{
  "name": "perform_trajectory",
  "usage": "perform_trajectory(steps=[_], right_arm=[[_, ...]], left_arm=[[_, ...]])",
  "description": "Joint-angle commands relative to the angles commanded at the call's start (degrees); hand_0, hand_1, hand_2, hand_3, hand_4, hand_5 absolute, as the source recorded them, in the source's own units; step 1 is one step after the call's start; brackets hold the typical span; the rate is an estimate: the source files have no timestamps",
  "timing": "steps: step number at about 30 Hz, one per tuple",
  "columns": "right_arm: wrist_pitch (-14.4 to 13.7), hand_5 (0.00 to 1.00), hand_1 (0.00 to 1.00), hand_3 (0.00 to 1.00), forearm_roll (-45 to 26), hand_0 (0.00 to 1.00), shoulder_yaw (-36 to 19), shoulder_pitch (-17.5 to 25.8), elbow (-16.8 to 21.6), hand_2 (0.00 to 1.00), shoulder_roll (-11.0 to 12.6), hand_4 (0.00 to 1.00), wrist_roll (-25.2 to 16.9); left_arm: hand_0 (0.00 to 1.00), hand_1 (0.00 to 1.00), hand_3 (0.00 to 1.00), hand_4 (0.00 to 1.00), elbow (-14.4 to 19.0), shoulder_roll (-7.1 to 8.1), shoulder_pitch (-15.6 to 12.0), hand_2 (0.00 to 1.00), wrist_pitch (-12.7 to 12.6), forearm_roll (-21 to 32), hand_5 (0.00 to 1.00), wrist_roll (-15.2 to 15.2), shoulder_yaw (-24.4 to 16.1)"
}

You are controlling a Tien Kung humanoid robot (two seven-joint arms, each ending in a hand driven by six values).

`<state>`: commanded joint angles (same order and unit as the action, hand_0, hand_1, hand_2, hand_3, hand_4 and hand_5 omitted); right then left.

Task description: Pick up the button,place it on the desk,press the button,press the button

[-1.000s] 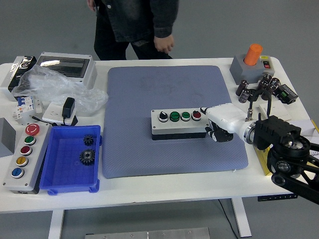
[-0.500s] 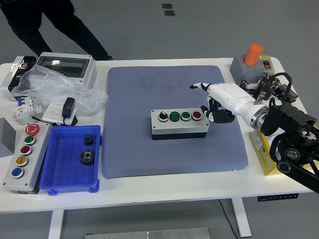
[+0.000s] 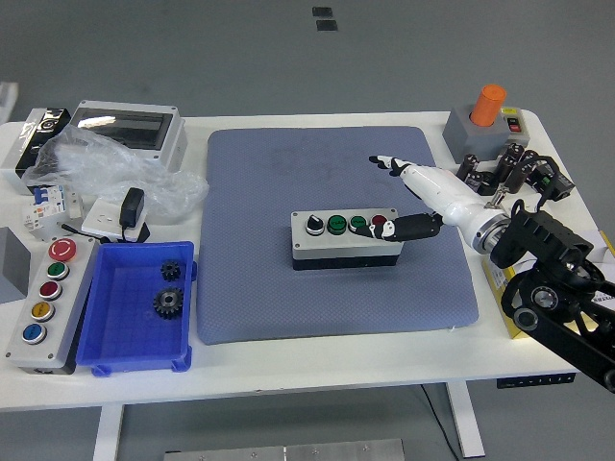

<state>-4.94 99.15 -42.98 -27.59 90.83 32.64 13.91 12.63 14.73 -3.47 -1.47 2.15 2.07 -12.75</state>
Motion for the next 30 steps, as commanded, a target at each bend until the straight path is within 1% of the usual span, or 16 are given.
perform_trajectory(steps=[2,3,9,16,20,21,30], right_arm=[[0.0,0.577,0.899,0.998,-0.3,0.909,-0.4,0.3,0.0,0.947,0.0,0.998,-0.2],[0.0,0.613,0.904,0.998,-0.4,0.917,-0.6,0.4,0.0,0.941,0.0,0.998,-0.3],[0.1,0.621,0.906,0.998,-1.5,0.925,-1.4,1.1,-0.4,0.938,-0.6,0.998,-0.9],[-0.5,0.629,0.907,0.998,-5.0,0.924,-4.3,2.3,-1.2,0.935,-1.2,0.998,-3.0],[-0.8,0.629,0.907,0.998,-8.6,0.924,-5.9,3.0,-1.6,0.935,-1.2,0.998,-5.1],[-0.9,0.634,0.906,0.998,-9.1,0.921,-6.2,3.1,-1.6,0.933,-1.3,0.998,-5.4],[-1.5,0.642,0.903,0.998,-20.1,0.922,-12.9,5.6,-3.3,0.932,-3.1,0.998,-12.8]], left_arm=[[0.707,0.755,0.678,0.691,0.0,-0.03,0.0,0.675,0.0,0.1,0.482,0.0,0.0],[0.707,0.755,0.68,0.693,0.0,-0.05,0.0,0.676,0.0,0.1,0.482,0.0,0.0],[0.707,0.754,0.68,0.695,0.0,-0.09,0.0,0.675,0.0,0.2,0.482,-0.1,0.0],[0.707,0.755,0.683,0.696,0.0,-0.13,-0.1,0.676,0.0,0.2,0.482,0.1,-0.1],[0.707,0.755,0.683,0.696,0.0,-0.13,-0.1,0.676,0.0,0.1,0.482,0.1,-0.2],[0.707,0.754,0.686,0.711,0.0,-0.13,-0.1,0.675,0.0,0.1,0.482,0.2,-0.2],[0.707,0.755,0.689,0.717,0.0,-0.3,-0.4,0.676,0.3,0.0,0.481,0.3,-0.4]])
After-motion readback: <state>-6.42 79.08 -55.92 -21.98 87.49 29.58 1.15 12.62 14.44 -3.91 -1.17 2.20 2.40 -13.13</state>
